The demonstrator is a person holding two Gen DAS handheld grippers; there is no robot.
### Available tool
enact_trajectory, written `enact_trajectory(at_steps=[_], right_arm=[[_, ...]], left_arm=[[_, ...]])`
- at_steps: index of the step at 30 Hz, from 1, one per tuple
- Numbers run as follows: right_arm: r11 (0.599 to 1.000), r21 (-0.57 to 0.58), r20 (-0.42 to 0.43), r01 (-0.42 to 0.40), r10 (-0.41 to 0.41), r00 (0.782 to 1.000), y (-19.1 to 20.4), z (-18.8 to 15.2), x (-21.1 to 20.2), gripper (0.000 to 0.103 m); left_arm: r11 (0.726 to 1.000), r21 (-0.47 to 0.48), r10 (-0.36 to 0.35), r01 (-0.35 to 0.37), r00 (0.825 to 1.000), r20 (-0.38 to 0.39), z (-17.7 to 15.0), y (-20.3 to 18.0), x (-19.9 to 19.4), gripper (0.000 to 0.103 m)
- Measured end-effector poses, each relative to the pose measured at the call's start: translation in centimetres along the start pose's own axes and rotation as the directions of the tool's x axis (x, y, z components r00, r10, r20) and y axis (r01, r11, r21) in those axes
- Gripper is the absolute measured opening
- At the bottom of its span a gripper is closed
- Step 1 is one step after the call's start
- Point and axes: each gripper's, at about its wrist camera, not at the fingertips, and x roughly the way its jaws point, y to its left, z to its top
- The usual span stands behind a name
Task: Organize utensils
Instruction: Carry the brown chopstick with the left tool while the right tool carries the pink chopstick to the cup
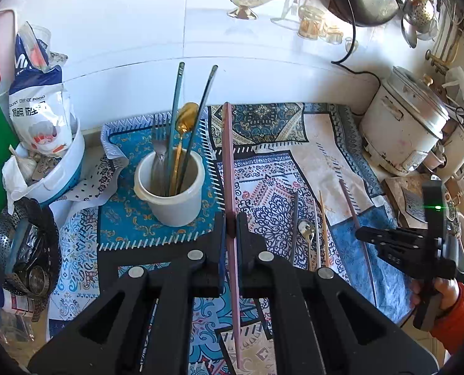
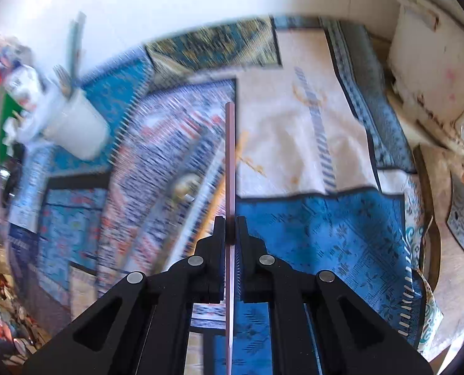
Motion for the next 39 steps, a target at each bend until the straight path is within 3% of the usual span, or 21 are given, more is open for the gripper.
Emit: enact_trajectory(at_steps=[7, 15, 23, 34, 39], right_arm=[[0.995, -0.061, 0.170, -0.082, 0.091, 0.981, 4.9, 2.8, -2.7, 0.005], [0.979, -0.120, 0.336, -0.163, 0.195, 0.922, 10.2, 7.1, -4.6, 0.005], [0.962, -0.147, 0.416, -0.228, 0.270, 0.868, 14.2, 11.8, -3.6, 0.005], [0.964, -0.140, 0.541, -0.227, 0.267, 0.798, 18.0, 15.6, -0.6, 0.006], [0.970, -0.128, 0.561, -0.205, 0.241, 0.792, 18.8, 16.4, 1.7, 0.006]], left_arm=[[0.999, -0.039, 0.023, -0.021, 0.998, 0.053, 1.0, 1.6, -0.7, 0.004], [0.995, -0.079, 0.069, -0.059, 0.989, 0.131, 2.6, 3.6, -1.8, 0.004], [0.988, -0.141, 0.088, -0.056, 0.970, 0.226, 4.9, 6.8, -2.5, 0.004], [0.978, -0.207, 0.081, -0.011, 0.939, 0.334, 8.2, 11.0, -0.2, 0.004], [0.973, -0.231, 0.071, 0.021, 0.922, 0.382, 9.4, 12.4, 1.8, 0.004]])
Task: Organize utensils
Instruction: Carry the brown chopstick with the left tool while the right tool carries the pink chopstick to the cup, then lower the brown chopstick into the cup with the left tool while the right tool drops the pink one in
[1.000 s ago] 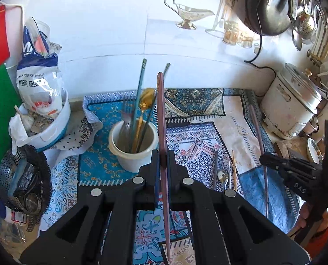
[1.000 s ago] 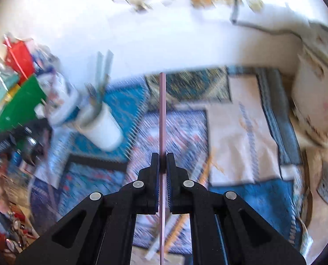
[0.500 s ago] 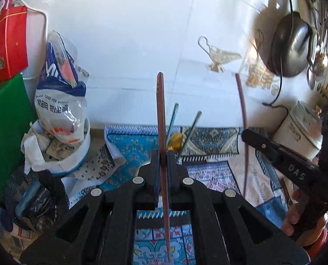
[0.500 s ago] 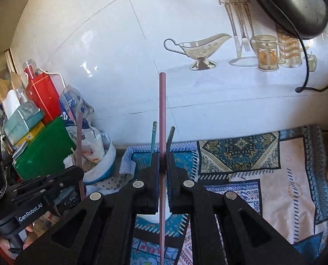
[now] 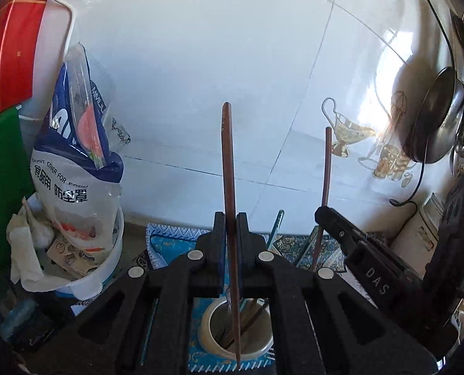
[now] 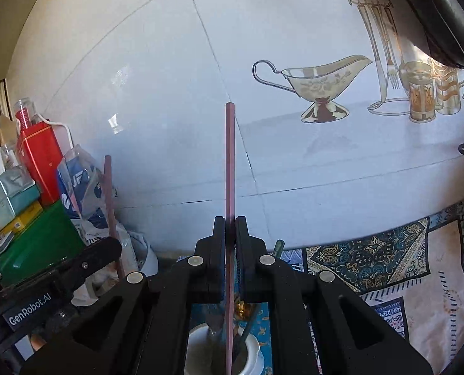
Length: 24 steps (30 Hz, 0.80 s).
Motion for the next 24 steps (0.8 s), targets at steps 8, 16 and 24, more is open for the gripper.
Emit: enact_trajectory(at_steps=[8, 16, 24], right_arm=[[0.999, -0.020, 0.020, 0.029, -0.029, 0.999, 0.3, -2.0, 2.1, 0.006], [0.999, -0.036, -0.081, 0.018, -0.021, 0.996, 0.4, -4.3, 2.4, 0.006], [0.993, -0.117, -0.234, -0.013, -0.015, 0.972, 0.6, -6.0, 0.1, 0.006]], left_arm=[[1.000, 0.009, 0.003, -0.003, 0.999, 0.037, -0.8, 0.8, 3.5, 0.004], [1.000, 0.016, 0.017, -0.016, 0.998, -0.053, -3.3, 1.4, 4.5, 0.004], [0.999, 0.030, 0.015, -0.011, 0.988, -0.155, -5.0, 0.7, 2.9, 0.004]])
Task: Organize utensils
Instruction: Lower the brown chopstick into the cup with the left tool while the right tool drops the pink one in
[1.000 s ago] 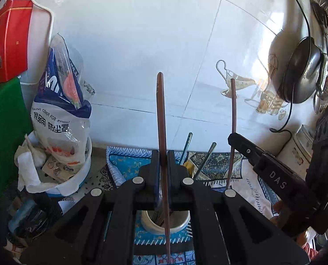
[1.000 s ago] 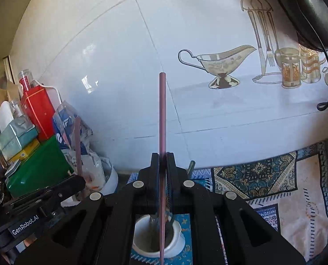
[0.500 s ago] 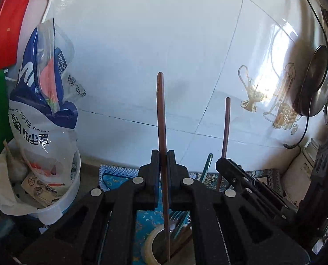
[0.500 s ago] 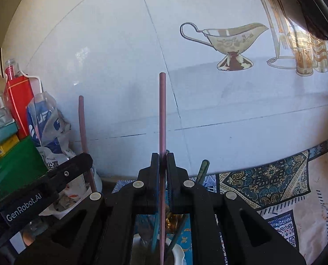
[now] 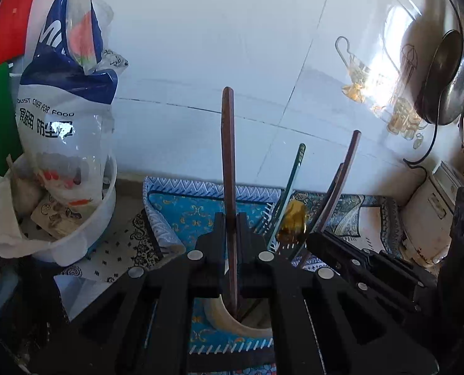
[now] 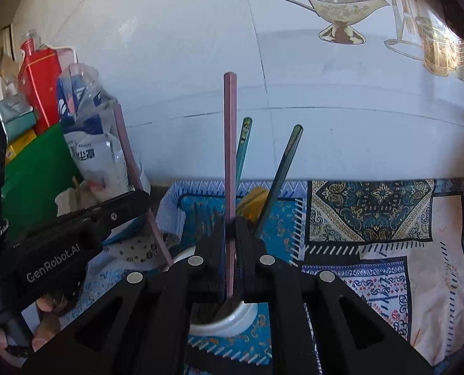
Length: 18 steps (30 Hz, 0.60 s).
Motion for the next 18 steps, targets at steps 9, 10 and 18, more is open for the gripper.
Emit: enact_trajectory(at_steps=[9, 10, 18], right_arm=[[0.998, -0.053, -0.109, -0.037, 0.031, 0.994, 0.0, -0.4, -2.4, 0.006], [0.998, -0.054, -0.114, -0.037, 0.031, 0.993, -0.1, -0.3, -2.7, 0.006], [0.994, -0.088, -0.131, -0.061, 0.049, 0.990, -0.1, -0.3, -6.2, 0.018]], left_arm=[[0.998, 0.045, 0.041, -0.039, 0.998, -0.053, -1.1, -1.4, -2.6, 0.004], [0.998, 0.052, 0.046, -0.043, 0.997, -0.054, -1.1, -1.7, -3.1, 0.004], [0.996, 0.052, 0.070, -0.068, 0.996, -0.049, -1.1, -3.2, -7.2, 0.026]])
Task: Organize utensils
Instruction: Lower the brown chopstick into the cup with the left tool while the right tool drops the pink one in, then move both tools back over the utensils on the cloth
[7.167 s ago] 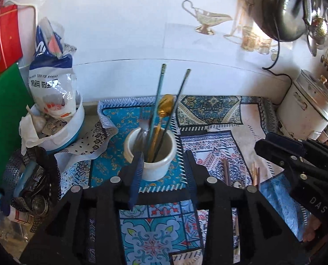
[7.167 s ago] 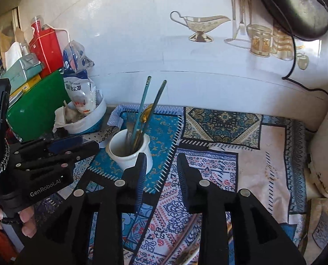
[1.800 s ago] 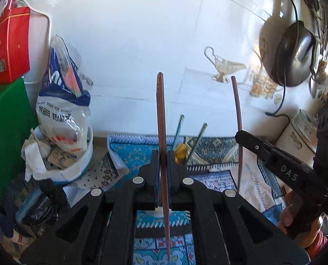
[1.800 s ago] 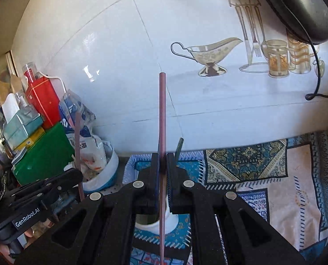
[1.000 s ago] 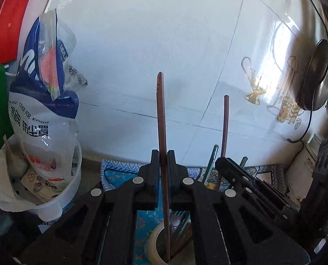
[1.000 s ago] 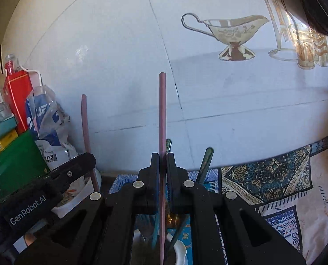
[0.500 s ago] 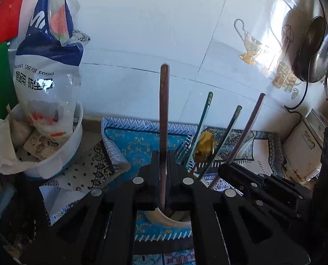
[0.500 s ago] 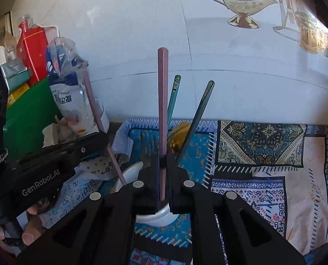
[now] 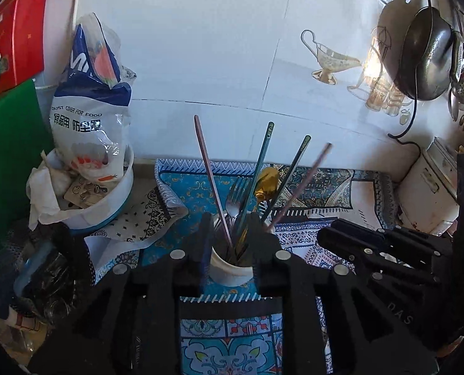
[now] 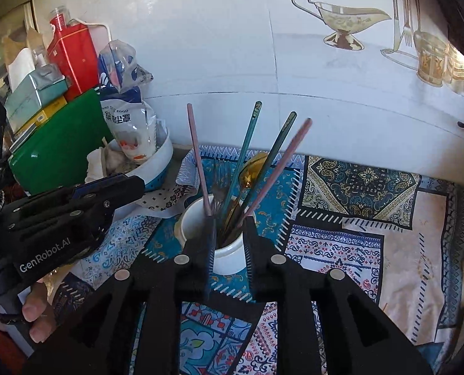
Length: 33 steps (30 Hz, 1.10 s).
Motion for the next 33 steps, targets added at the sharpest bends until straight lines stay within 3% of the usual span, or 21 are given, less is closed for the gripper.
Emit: enact_trajectory(at_steps=[8, 20, 25, 33], right_arm=[[0.999, -0.040, 0.034, 0.021, -0.019, 0.999, -0.1, -1.3, -4.6, 0.031], [0.988, 0.026, 0.050, 0.149, -0.150, 0.987, -5.3, -4.3, -10.8, 0.035], [0.968, 0.104, -0.004, 0.227, -0.228, 0.974, -9.0, -6.6, -12.1, 0.039], [0.935, 0.179, -0.150, 0.307, -0.282, 0.948, -13.8, -11.8, -12.0, 0.039]], left_arm=[[0.999, 0.032, 0.015, -0.015, 1.000, 0.000, -1.2, -2.7, -3.0, 0.039], [0.990, 0.114, -0.072, 0.084, 0.992, -0.105, -3.8, -10.2, -2.1, 0.040], [0.980, 0.147, -0.105, 0.134, 0.976, -0.191, -6.0, -13.2, 0.3, 0.040], [0.965, 0.211, -0.077, 0.153, 0.942, -0.328, -10.3, -16.3, 5.6, 0.040]])
